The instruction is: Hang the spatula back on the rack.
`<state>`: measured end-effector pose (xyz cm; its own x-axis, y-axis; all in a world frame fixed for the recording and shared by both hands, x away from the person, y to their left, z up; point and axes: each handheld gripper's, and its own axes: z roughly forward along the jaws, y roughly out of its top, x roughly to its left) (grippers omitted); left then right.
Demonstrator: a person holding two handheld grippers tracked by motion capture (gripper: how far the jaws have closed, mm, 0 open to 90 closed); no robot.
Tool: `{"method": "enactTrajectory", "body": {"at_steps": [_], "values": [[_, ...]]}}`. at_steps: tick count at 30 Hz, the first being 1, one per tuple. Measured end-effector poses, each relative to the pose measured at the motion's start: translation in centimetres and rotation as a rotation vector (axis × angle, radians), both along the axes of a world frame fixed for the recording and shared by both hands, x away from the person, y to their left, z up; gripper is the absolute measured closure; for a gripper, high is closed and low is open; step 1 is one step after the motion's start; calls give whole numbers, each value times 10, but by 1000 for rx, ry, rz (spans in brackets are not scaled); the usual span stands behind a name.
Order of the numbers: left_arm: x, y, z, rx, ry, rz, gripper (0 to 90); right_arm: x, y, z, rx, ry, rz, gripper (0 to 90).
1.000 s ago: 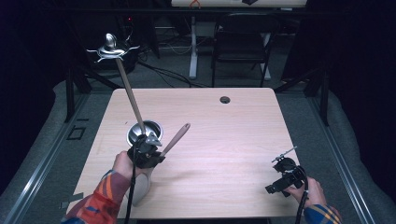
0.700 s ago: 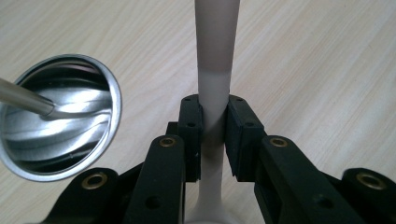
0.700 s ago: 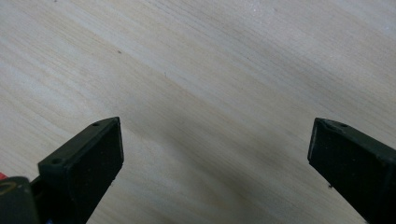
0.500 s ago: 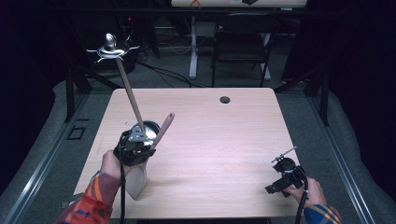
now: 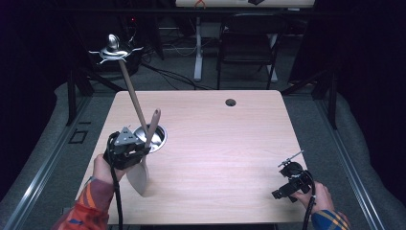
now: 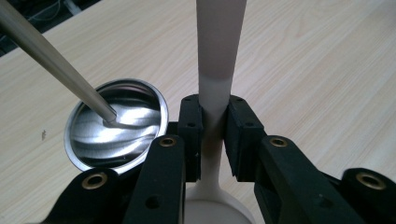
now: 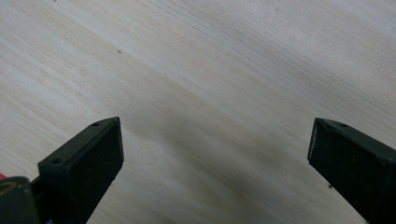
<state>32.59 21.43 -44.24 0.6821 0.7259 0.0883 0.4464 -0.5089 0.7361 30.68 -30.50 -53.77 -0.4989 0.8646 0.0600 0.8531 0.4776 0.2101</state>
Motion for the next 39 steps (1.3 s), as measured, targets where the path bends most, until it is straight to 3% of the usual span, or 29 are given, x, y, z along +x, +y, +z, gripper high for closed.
{"method": "enactTrajectory", "body": {"at_steps": [10, 23, 24, 29, 39], "values": [[0, 12, 4, -26, -57, 41, 776, 0, 0, -1, -1, 2, -2, 33], [6, 36, 1, -79, -104, 144, 776, 1, 0, -1, -9, 7, 0, 33], [7, 40, 1, -84, -106, 158, 776, -1, 1, -3, 18, -18, -28, 33], [7, 45, 2, -98, -128, 177, 776, 1, 0, -1, -7, 6, 3, 33], [7, 52, 12, -117, -158, 195, 776, 1, 1, -1, -11, 6, 3, 33]]}}
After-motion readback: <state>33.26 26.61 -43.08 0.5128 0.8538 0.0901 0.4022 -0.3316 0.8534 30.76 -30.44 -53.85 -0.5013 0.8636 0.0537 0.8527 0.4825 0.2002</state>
